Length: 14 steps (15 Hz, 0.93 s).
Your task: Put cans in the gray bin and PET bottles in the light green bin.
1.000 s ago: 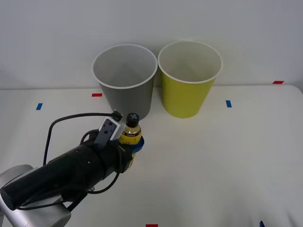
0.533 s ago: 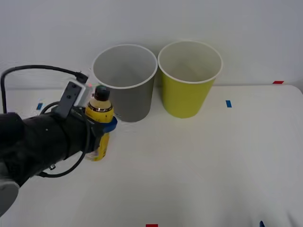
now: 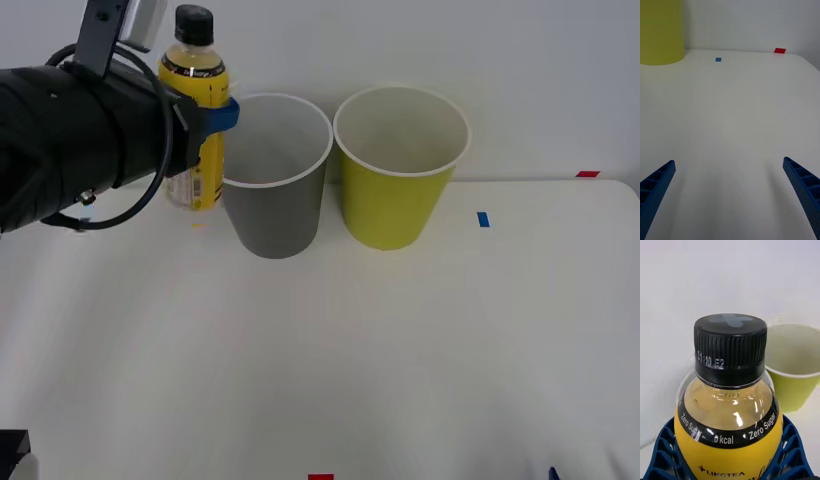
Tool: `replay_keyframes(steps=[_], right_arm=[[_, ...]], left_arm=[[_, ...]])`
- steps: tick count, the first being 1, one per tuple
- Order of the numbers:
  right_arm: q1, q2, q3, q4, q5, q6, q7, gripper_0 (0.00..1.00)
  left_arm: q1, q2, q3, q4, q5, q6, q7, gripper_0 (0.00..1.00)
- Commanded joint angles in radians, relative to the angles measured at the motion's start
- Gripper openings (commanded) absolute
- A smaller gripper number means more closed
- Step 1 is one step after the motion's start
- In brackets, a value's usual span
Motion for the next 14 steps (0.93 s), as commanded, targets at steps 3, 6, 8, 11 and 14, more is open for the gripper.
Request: replay_keyframes(steps=[3,6,8,11,14], right_arm=[[0.000,0.000,0.000,0.000,0.000,0.000,0.000,1.00],[0.000,0.000,0.000,0.000,0.000,0.000,0.000,1.00],[0.000,0.000,0.000,0.000,0.000,0.000,0.000,1.00],[0.000,0.000,0.000,0.000,0.000,0.000,0.000,1.00],[0.000,0.000,0.000,0.000,0.000,0.000,0.000,1.00]], left_arm=[[-0.153,-0.080,-0.024,0.119,0.041,-0.060,0.001,0.00],[-0.248,-0.095,-0.097,0.249,-0.014,-0.145,-0.001,0.00],[-0.300,-0.106,-0.151,0.375,-0.026,-0.263,-0.002,0.00],[-0.378,-0.154,-0.228,0.578,-0.052,-0.444,-0.009,0.00],[-0.436,-0.206,-0.295,0.734,-0.052,-0.585,-0.001,0.00]])
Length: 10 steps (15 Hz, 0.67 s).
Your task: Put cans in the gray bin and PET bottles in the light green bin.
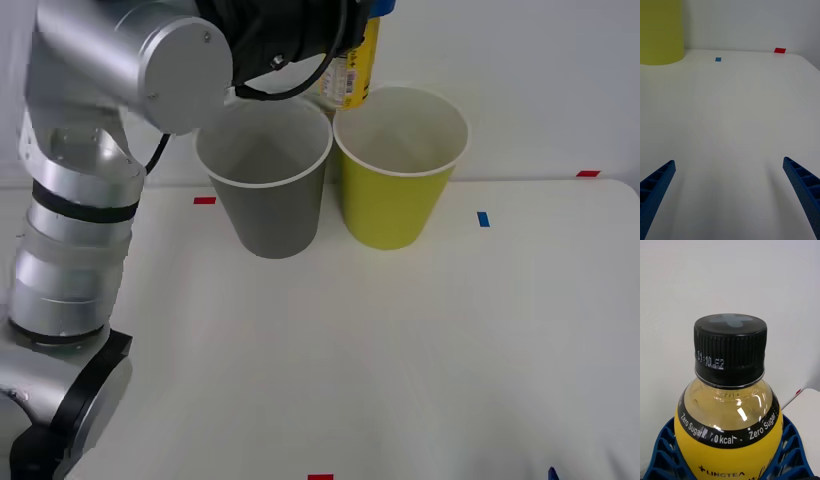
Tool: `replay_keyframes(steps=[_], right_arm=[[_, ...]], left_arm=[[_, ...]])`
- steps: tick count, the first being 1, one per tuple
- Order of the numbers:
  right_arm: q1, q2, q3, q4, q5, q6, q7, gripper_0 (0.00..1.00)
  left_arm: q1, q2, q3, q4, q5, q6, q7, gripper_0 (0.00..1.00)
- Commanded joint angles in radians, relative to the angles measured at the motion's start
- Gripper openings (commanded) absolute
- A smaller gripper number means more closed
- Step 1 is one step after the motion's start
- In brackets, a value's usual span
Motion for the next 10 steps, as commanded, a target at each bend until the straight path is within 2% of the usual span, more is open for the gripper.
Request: replay_keyframes(steps=[1,4,10], right_arm=[[0.000,0.000,0.000,0.000,0.000,0.000,0.000,1.00],[0.000,0.000,0.000,0.000,0.000,0.000,0.000,1.00],[0.000,0.000,0.000,0.000,0.000,0.000,0.000,1.00]], left_arm=[[-0.058,-0.057,-0.076,0.154,-0.007,-0.159,0.005,0.00],[-0.063,-0.068,-0.126,0.247,-0.016,-0.302,0.002,0.00],[-0.063,-0.102,-0.126,0.359,-0.028,-0.417,-0.021,0.00]])
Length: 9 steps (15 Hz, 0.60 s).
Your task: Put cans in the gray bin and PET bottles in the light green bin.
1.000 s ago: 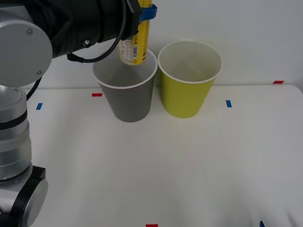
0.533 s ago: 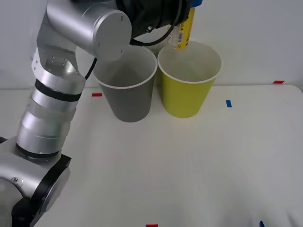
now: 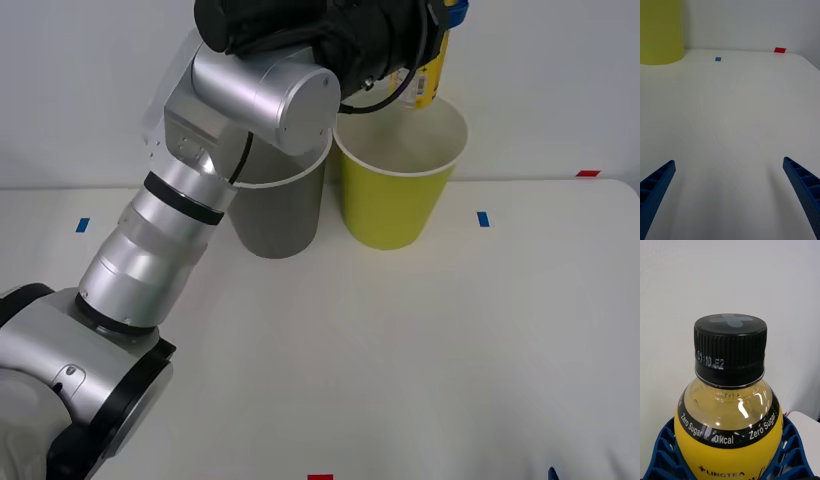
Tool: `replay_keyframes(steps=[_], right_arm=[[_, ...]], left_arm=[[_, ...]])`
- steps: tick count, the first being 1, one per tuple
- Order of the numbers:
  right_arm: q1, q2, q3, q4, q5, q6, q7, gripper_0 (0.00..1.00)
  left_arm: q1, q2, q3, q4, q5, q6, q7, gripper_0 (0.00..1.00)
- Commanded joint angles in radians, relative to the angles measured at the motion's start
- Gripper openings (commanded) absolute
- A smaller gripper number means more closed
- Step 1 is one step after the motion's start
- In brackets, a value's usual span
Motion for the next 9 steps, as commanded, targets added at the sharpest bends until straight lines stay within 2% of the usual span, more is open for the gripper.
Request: replay_keyframes(steps=[1,9], right_arm=[[0.000,0.000,0.000,0.000,0.000,0.000,0.000,1.00],[0.000,0.000,0.000,0.000,0.000,0.000,0.000,1.00]], left_arm=[[0.001,-0.008,0.001,0.040,-0.010,-0.035,-0.017,0.00],[-0.001,-0.008,0.000,0.049,-0.013,-0.041,-0.015,0.00]])
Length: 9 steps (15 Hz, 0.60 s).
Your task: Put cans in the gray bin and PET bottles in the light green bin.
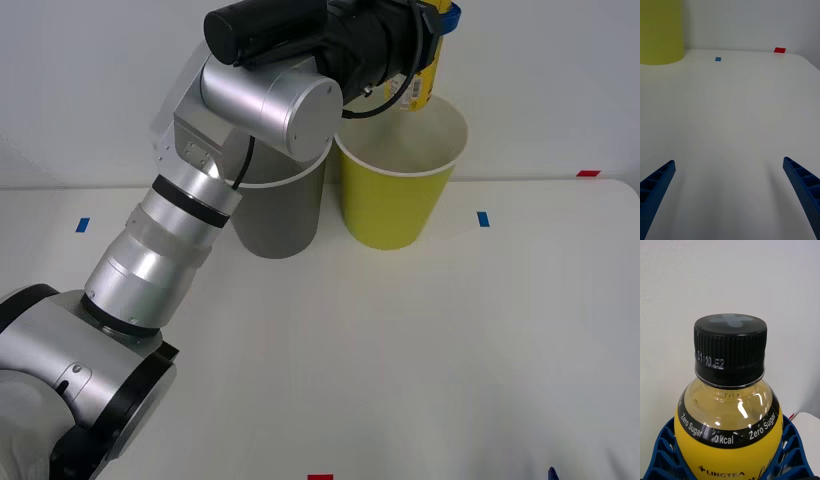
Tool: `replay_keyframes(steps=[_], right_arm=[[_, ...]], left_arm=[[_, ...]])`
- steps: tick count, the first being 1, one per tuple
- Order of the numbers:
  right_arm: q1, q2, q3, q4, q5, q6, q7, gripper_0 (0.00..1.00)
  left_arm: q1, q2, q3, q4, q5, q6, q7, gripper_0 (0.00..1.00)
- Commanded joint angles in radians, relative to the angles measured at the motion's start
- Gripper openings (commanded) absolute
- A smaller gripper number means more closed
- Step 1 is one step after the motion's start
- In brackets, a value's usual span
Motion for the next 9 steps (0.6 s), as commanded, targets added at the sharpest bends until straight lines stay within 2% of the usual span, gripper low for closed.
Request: replay_keyframes(steps=[1,5,6,7,9], right_arm=[[0.000,0.000,0.000,0.000,0.000,0.000,0.000,1.00],[0.000,0.000,0.000,0.000,0.000,0.000,0.000,1.00],[0.000,0.000,0.000,0.000,0.000,0.000,0.000,1.00],[0.000,0.000,0.000,0.000,0.000,0.000,0.000,1.00],[0.000,0.000,0.000,0.000,0.000,0.000,0.000,1.00]], left_arm=[[0.001,-0.003,0.000,0.006,0.001,-0.006,0.002,0.00],[0.001,-0.020,0.000,0.043,0.004,-0.053,0.002,0.00],[0.001,-0.020,0.000,0.043,0.008,-0.053,0.005,0.53],[0.001,-0.020,0.000,0.043,0.011,-0.053,0.008,1.00],[0.001,-0.009,0.000,0.041,0.019,-0.052,0.008,1.00]])
